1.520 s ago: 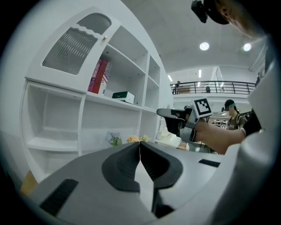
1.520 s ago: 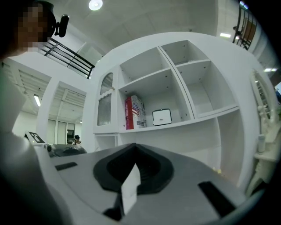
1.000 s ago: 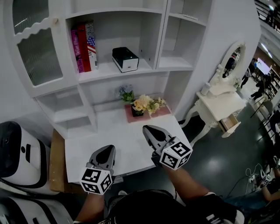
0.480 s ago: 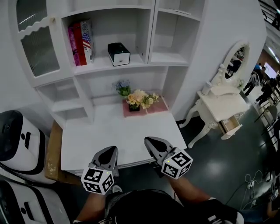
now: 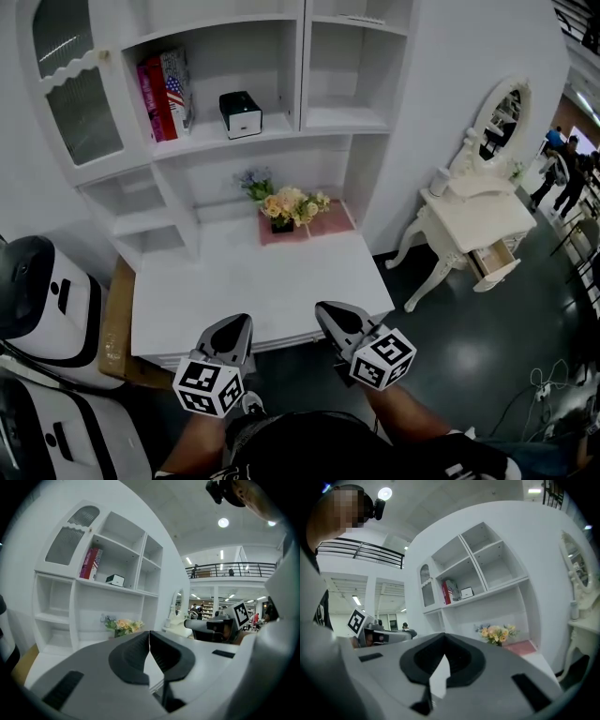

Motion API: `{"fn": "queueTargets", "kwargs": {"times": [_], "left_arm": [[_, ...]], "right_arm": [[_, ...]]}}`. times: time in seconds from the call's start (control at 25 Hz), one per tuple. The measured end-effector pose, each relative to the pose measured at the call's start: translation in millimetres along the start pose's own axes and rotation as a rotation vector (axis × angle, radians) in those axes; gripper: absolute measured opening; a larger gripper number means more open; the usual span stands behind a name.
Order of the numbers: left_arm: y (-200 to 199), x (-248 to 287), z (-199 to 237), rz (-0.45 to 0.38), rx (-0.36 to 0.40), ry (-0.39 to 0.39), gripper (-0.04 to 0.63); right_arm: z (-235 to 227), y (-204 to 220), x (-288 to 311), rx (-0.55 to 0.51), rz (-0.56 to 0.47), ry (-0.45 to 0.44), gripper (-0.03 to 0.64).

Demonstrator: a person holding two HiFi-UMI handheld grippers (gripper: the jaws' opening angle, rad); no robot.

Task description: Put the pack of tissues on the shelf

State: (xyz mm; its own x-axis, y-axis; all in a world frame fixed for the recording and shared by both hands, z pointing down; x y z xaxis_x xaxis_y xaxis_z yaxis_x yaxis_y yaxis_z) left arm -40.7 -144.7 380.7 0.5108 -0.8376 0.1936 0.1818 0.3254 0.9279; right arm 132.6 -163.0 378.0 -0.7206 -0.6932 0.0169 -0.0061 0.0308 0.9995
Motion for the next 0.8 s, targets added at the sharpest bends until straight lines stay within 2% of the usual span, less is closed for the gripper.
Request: {"fn": "queueTargets", "kwargs": {"times": [0.36, 0.8], "left_arm": [[15, -8, -29, -0.008, 0.004, 0.005, 0.017], [21, -20, -38, -0.015, 0.009, -0.028, 0.015]], "right_arm": [[16, 11, -30, -0.008, 0.003, -0.023, 0.006], [24, 17, -40, -0.012, 0.009, -0.062, 0.006]]}}
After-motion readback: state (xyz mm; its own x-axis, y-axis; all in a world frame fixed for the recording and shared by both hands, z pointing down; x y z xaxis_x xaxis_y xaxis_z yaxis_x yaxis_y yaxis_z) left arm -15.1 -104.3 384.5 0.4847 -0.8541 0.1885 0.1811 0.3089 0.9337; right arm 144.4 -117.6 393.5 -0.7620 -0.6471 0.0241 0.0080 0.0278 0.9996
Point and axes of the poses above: the fingertips, and each gripper's own axes: x forward along the fingers, z to its left, y out of its underside, the point moved 3 cm from there along -x, backward along the fingers, and after that the axes turned 11 degrees about -x, right-handed, at the moved point
